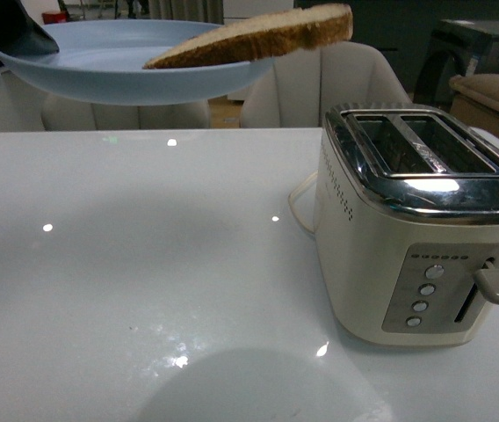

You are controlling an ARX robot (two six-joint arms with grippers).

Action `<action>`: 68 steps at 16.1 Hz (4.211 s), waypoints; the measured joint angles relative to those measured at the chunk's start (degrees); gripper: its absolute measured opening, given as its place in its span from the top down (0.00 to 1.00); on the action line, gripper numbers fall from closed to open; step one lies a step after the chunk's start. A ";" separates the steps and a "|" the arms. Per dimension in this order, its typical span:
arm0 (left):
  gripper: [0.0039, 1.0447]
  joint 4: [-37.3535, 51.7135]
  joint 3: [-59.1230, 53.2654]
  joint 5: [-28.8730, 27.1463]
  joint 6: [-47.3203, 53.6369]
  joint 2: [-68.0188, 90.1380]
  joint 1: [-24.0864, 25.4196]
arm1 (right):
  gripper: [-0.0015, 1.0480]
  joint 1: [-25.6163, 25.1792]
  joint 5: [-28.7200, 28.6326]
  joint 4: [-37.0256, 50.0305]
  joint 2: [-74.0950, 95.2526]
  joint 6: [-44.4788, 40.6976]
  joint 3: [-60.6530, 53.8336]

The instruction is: Left arm holds plate, right arm toasts bread

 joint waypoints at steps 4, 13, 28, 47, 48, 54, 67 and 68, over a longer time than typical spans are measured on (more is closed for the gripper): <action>0.97 1.44 0.00 1.46 -0.50 0.00 0.15 | 0.06 0.00 0.02 0.00 0.00 0.00 0.00; 0.97 1.14 0.00 2.75 -0.83 0.04 0.37 | 0.06 0.00 0.00 0.00 0.00 0.00 0.00; 0.97 1.14 0.00 2.78 -0.81 0.07 0.37 | 0.06 3.21 7.19 -11.98 5.92 3.10 4.35; 0.97 1.09 0.00 2.78 -0.81 0.28 0.37 | 0.06 5.42 -12.72 1.73 63.52 25.70 45.20; 0.97 1.09 0.00 2.78 -0.83 0.28 0.37 | 0.06 7.26 -14.75 4.59 65.61 31.06 45.27; 0.97 1.09 0.00 2.78 -0.81 0.28 0.37 | 0.06 13.92 -20.59 18.67 77.75 58.88 49.59; 0.97 1.09 0.00 2.80 -0.83 0.28 0.37 | 0.21 18.40 -18.64 19.50 86.73 69.94 56.08; 0.97 1.09 0.00 2.80 -0.81 0.28 0.37 | 0.33 18.47 -18.64 19.58 86.90 70.47 56.61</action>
